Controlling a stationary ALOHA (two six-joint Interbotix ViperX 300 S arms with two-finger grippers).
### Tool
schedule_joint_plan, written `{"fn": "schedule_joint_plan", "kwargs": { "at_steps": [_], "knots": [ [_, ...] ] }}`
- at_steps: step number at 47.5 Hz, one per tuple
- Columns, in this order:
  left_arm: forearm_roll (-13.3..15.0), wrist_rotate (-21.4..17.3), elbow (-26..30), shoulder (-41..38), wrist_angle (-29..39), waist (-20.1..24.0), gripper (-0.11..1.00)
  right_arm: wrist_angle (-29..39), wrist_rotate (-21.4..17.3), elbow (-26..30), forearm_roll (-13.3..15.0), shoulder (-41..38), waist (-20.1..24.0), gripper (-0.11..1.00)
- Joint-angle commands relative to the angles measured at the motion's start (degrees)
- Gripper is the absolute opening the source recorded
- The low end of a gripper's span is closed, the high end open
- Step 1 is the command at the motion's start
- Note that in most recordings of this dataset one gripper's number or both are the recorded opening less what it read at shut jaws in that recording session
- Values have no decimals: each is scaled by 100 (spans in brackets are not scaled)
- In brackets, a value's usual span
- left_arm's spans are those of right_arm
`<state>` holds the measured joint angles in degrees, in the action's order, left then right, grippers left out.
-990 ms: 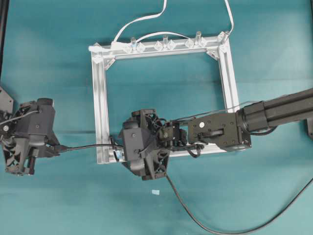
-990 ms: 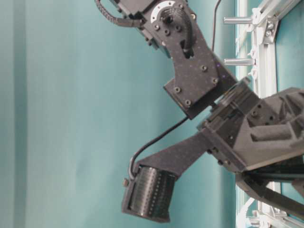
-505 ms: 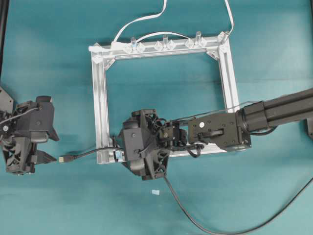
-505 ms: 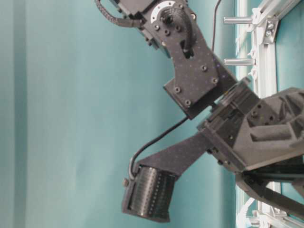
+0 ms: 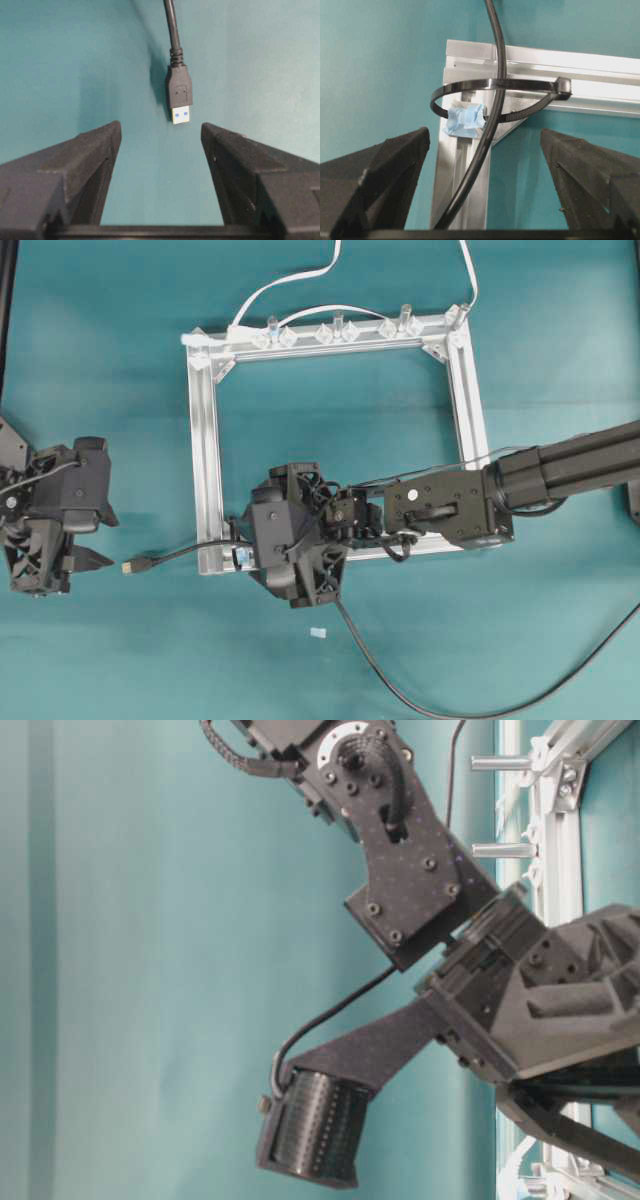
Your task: Insert the wire through the string loop located on the left side.
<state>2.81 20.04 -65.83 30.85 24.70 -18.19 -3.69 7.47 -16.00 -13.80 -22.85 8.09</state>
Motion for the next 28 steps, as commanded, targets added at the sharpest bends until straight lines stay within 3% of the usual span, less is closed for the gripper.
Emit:
{"fn": "schedule_joint_plan", "kwargs": {
  "at_steps": [1,28],
  "knots": [
    [-18,-44,53,0,-18,-26,67,-18,0,62,9,132,-9,94],
    [-70,-237,185,79,-404,35,67,-18,0,-281,9,738,-281,94]
  ]
}}
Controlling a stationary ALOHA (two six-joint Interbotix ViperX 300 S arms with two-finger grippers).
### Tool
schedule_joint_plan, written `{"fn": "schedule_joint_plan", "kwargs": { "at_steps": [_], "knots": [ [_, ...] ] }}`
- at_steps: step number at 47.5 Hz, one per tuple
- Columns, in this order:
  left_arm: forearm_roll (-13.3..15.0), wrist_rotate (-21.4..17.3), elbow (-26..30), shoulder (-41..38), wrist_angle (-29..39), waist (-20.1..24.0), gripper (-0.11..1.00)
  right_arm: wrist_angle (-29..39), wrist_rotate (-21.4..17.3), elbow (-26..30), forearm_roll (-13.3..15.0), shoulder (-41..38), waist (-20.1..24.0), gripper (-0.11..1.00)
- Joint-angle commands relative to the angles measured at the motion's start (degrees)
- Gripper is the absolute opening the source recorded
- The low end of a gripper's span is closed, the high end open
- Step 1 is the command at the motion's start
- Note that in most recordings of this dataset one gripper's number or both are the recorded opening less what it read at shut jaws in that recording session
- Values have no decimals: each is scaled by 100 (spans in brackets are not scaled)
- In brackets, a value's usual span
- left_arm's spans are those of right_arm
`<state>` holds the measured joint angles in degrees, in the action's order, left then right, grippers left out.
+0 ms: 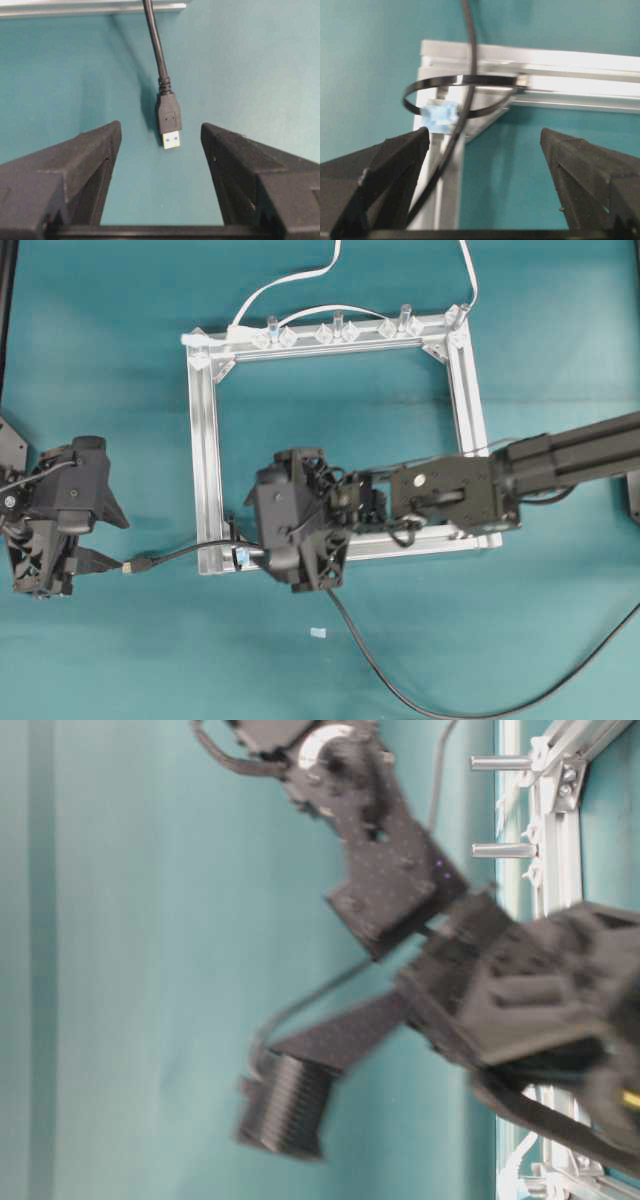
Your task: Insert the wire through the string loop located on the left side.
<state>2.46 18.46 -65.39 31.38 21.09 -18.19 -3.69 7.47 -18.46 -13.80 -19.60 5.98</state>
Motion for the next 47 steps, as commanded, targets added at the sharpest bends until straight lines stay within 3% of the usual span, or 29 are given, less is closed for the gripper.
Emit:
{"fn": "schedule_joint_plan", "kwargs": {
  "at_steps": [1,26,47],
  "knots": [
    [-44,-88,141,26,-44,44,67,-26,0,-79,9,457,-88,94],
    [-114,-976,422,79,-53,817,66,-624,-9,-958,9,1222,-272,94],
    [-114,-1002,-9,1450,-35,1354,66,-1362,-18,-1459,-9,1450,-316,94]
  ]
}}
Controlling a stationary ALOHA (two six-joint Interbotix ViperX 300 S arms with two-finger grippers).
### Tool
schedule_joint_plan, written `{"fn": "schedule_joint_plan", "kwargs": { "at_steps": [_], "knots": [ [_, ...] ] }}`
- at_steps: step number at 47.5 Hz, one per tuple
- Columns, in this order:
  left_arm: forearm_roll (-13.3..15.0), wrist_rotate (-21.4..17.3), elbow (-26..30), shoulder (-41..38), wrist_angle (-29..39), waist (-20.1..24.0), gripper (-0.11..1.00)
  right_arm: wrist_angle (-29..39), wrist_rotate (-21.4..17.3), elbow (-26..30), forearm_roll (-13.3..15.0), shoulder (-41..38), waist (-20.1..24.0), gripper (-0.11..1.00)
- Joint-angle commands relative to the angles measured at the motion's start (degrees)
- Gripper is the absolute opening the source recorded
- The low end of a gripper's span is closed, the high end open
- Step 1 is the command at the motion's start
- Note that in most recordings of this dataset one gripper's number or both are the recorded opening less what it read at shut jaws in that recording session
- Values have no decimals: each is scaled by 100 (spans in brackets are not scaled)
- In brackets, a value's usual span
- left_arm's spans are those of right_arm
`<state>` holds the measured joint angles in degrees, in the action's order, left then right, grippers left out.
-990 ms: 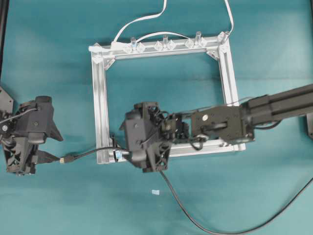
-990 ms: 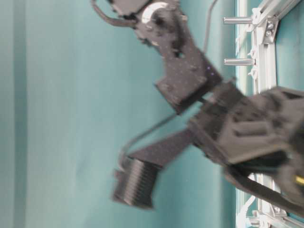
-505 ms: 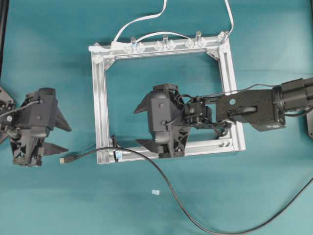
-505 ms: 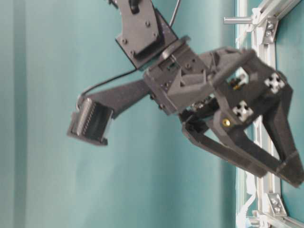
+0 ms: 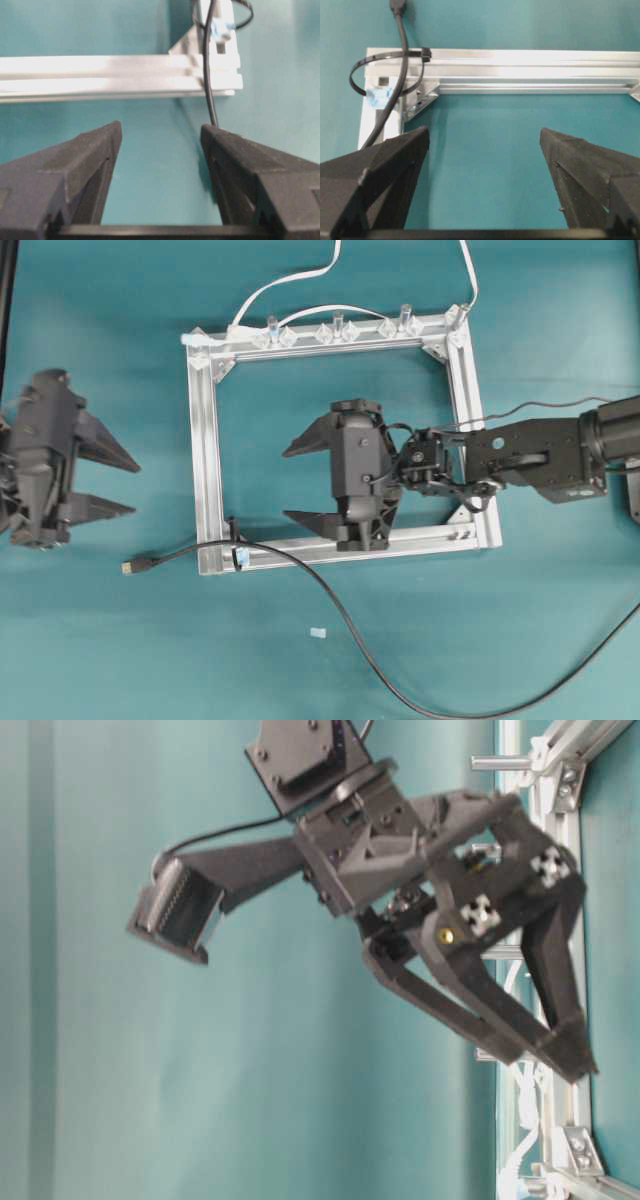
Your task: Insert the wire through the string loop located on the left side.
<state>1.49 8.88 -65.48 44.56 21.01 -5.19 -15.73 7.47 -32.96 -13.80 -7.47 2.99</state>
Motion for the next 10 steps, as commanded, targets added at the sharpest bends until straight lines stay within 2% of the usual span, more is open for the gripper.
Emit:
{"fn": "schedule_joint_plan", "kwargs": {
  "at_steps": [1,10],
  "knots": [
    [-18,-44,-18,167,-26,62,66,-193,-18,-35,-9,246,-18,94],
    [-18,-44,-123,334,-26,79,66,-571,-26,-237,-70,299,-26,94]
  ]
}}
